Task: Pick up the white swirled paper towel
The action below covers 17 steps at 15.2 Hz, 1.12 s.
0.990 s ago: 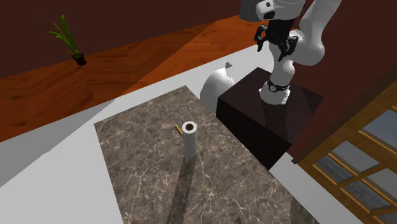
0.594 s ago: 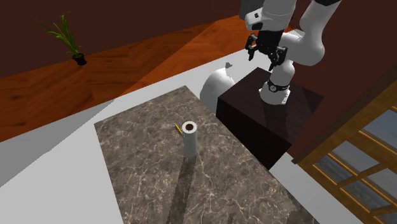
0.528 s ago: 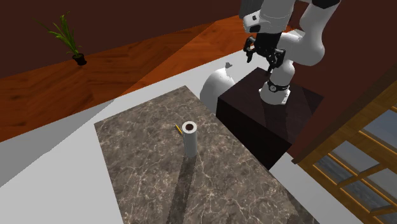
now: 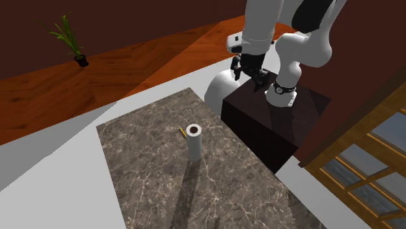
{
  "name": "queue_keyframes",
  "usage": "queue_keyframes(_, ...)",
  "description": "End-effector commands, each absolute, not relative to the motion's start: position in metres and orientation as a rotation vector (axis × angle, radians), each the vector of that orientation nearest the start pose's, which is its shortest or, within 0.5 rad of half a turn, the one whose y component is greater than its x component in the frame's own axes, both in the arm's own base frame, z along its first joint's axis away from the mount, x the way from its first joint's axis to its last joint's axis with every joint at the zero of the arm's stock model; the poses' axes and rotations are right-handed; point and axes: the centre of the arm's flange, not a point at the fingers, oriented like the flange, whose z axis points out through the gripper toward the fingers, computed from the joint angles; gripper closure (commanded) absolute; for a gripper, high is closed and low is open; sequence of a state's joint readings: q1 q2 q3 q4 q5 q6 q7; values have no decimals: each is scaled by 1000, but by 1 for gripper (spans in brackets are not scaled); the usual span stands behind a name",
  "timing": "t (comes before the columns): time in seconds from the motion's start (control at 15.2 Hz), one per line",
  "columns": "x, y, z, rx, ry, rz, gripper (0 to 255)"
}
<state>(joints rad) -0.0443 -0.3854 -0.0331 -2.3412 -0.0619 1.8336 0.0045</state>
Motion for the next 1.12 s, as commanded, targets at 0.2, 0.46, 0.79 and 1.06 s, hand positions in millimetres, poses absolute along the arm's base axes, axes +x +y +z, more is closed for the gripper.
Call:
queue_keyframes(0.2, 478, -48, 444, -3171, 130, 144, 0)
queue_keyframes(0.46, 522, -57, 425, -3165, 159, 105, 0)
queue_keyframes(0.79, 578, -70, 402, -3157, 194, 55, 0)
queue_keyframes(1.06, 623, -81, 386, -3150, 223, 16, 0)
